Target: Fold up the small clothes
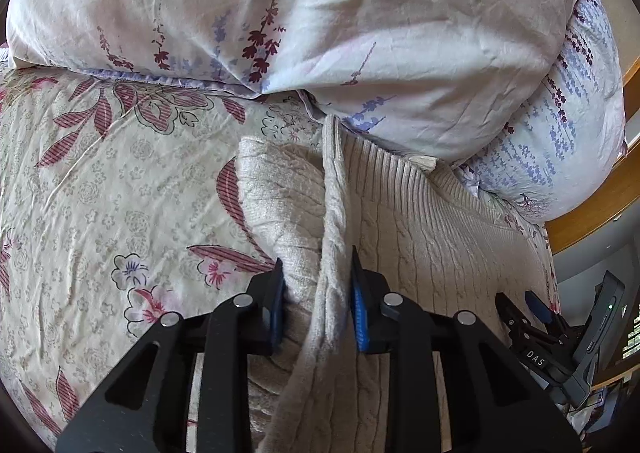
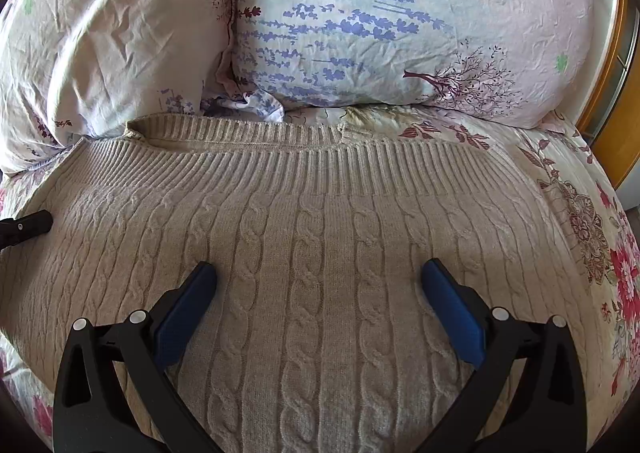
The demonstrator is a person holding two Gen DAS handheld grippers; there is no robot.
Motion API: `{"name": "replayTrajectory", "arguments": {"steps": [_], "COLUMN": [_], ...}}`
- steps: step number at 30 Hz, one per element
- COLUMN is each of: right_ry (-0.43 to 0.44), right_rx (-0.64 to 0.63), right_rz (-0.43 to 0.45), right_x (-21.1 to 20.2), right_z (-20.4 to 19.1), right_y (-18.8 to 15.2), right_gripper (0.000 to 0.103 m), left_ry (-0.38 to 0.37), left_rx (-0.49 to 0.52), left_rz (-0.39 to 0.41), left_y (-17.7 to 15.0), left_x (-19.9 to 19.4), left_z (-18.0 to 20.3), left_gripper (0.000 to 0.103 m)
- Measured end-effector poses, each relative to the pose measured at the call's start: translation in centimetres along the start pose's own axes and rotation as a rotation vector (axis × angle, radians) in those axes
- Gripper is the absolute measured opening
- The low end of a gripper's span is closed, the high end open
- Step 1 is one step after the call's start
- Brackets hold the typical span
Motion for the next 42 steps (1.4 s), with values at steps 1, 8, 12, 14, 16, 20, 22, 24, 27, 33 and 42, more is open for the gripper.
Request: {"name": "replayTrajectory", "arguments": {"steps": [1,8,12,14,16,20,22,24,27,33,42], "right_ry": [0.0,-0.002,-0.007,0.003,0.014,0.013,0.025,0.088,0.18,0.102,-0.048], "right_rx": [0.0,-0.004,-0.035,-0.051,-0.052,-0.066,-0.076,-0.062,0.02,0.142,0.284], "right_rz": [0.0,-0.003,-0.019,-0.04,-0.056,-0.058,-0.071,-0.095,-0.065,0.001,0.052], "right_x": [0.0,0.1,0.3,0.4,0.5,0.6,0.4,-0.1,-2.0,-5.9,-9.3], "right_z": [0.0,0.0,0.0,0.0,0.1,0.0,0.0,0.7,3.5,11.4,20.9], "right_y": [0.0,0.0,0.1,0.3,0.4,0.4,0.5,0.7,0.7,-0.7,-3.8], "right_gripper": [0.102,0.102,0.102,0.102,0.102,0.102,0.102,0.102,0.102,0.102,0.102], "left_ry": [-0.013,-0.211,-0.315,-0.374,-0.416,-0.481,-0.503,-0.529,-0.553,-0.623,-0.657], "left_rx": [-0.007,-0.082,-0.1,-0.113,-0.113,-0.106,-0.113,-0.122,-0.1,-0.043,-0.049], "left_rz": [0.001,0.044,0.065,0.064,0.06,0.041,0.028,0.009,0.001,-0.061,-0.3], "left_y": [0.1,0.9,1.3,1.3,1.2,1.0,0.9,0.7,0.2,-1.4,-7.5], "left_x": [-0.1,-3.9,-6.5,-7.3,-7.7,-7.6,-7.6,-7.6,-7.7,-6.1,3.1], "left_z": [0.1,2.5,5.8,7.8,9.9,13.0,14.2,15.3,17.5,23.6,31.1], "left_gripper": [0.024,0.021,0.021,0.021,0.021,0.021,0.021,0.021,0.021,0.021,0.024]}}
Point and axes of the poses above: each gripper's, at about its wrist camera, not at the fingertips, and x roughly the way its jaws point, z to its right, y to its top, the point moved 3 cm from there along x, roughly the way its jaws point, and after that the axes turned 10 degrees about y, right-handed, at the moved point
